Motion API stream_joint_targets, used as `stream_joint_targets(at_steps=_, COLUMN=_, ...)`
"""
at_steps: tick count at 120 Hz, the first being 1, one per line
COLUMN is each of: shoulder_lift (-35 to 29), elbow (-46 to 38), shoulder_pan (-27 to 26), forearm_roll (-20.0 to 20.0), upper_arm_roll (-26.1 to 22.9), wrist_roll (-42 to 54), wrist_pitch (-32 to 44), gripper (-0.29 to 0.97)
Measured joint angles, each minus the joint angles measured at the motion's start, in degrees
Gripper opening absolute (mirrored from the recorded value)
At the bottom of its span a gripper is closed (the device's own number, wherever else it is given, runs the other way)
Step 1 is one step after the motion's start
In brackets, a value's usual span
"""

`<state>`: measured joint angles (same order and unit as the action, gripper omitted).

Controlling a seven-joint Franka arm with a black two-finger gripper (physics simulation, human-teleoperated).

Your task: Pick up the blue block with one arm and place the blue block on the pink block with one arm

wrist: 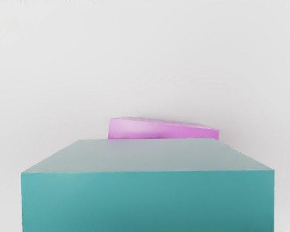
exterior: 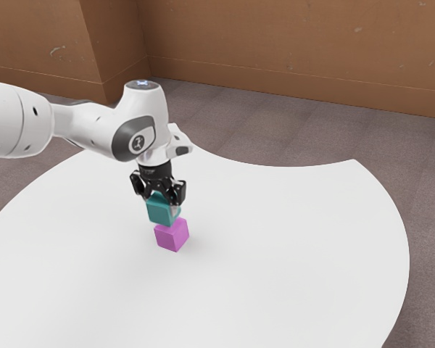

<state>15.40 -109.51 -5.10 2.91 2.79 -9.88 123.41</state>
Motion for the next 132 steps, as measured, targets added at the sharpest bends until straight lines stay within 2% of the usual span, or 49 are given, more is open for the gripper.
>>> stream_joint_targets(at_steps=68, shoulder_lift=1.16, elbow=0.86, shoulder_pan=1.0, forearm_roll=-2.17, upper_arm_roll=0.13, wrist_roll=9.0, wrist_pitch=-1.48, gripper=0.36)
stream_joint_targets(at_steps=132, shoulder_lift=1.13, elbow=0.83, shoulder_pan=1.01, forearm_roll=-5.33, upper_arm_roll=0.39, wrist_roll=12.32, wrist_pitch=-0.75, gripper=0.37)
